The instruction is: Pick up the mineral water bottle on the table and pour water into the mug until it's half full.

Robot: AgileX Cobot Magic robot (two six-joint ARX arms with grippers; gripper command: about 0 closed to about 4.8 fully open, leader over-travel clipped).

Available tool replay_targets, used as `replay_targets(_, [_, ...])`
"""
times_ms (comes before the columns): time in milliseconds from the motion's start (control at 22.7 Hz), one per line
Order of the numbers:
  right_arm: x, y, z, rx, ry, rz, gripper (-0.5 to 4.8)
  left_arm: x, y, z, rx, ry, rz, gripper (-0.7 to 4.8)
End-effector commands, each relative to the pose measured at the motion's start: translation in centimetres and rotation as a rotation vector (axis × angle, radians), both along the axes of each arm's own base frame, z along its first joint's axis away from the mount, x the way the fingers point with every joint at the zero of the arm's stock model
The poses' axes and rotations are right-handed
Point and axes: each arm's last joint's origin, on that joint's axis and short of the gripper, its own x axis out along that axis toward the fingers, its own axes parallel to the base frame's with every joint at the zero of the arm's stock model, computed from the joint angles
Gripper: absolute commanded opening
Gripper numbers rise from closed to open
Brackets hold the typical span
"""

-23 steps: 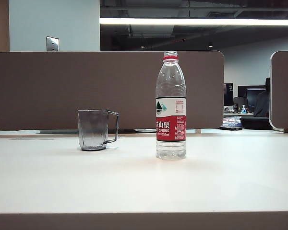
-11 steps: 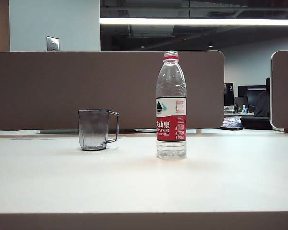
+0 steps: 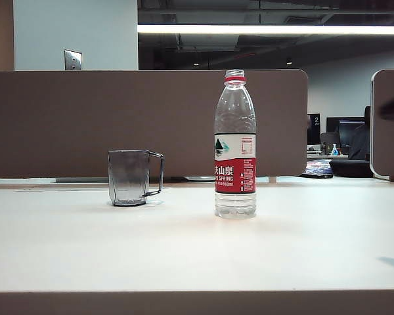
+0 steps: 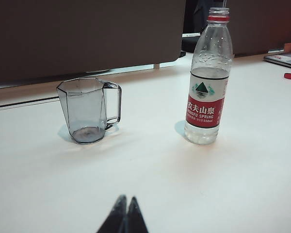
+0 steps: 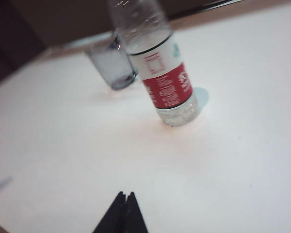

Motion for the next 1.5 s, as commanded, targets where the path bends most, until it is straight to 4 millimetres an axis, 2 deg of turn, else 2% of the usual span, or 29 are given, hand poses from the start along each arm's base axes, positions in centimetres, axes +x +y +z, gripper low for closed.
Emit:
replay_targets(44, [2.2,2.8,2.6,-0.245,-0.159,-0.02,0.83,0.0,0.0,0.2,-0.006,-0.012,-0.005,-0.05])
replay_targets(88, [2.8,3.4,2.8,-0.277,-0.181,-0.043,1.67,0.0,0.0,0.2,-0.006,-0.012,-0.005,-0.05])
replay_targets(132, [3.7,4.3,2.9,-0.316,-0.205,-0.07,2.79,0.0,0.0,0.2,-0.006,-0.011,-0.005,-0.05])
replay_targets(176, [5.5,5.6,2.7,-0.365,-0.233,-0.127,4.41,0.0,0.0,0.2,-0.006,-0.012,-0.005,-0.05])
replay_targets(220, [6.2,6.1,2.5,-0.37,-0.229,-0.142,4.79,0.0,0.0,0.2,-0.006,-0.012,-0.005,-0.05])
replay_targets(264, [7.7,7.2,1.7,-0.368,-0.227,-0.131,4.79,0.0,0.0,0.2,-0.006,-0.011,-0.005,-0.05])
replay_targets(616, [12.5,10.7,-2.0,-0.318,-0.276,-0.097,4.79,0.0,0.0,0.2,-0.006,-0.012,-0.005,-0.05])
replay_targets(792, [15.2,12.4,-3.4,-0.309,-0.29,-0.143,4.79,0.0,0.0,0.2,-0.006,-0.012,-0.005,-0.05])
replay_targets(1276, [19.5,13.6,-4.8,-0.278,-0.266,-0.178,4.79,0.0,0.0,0.2,-0.006,-0.012,-0.005,-0.05])
replay_targets(1496, [20.0,13.8,-5.1,-0.279,-0.263,-0.192,4.79,0.0,0.0,0.2,-0.006,-0.012,-0.004,-0.05])
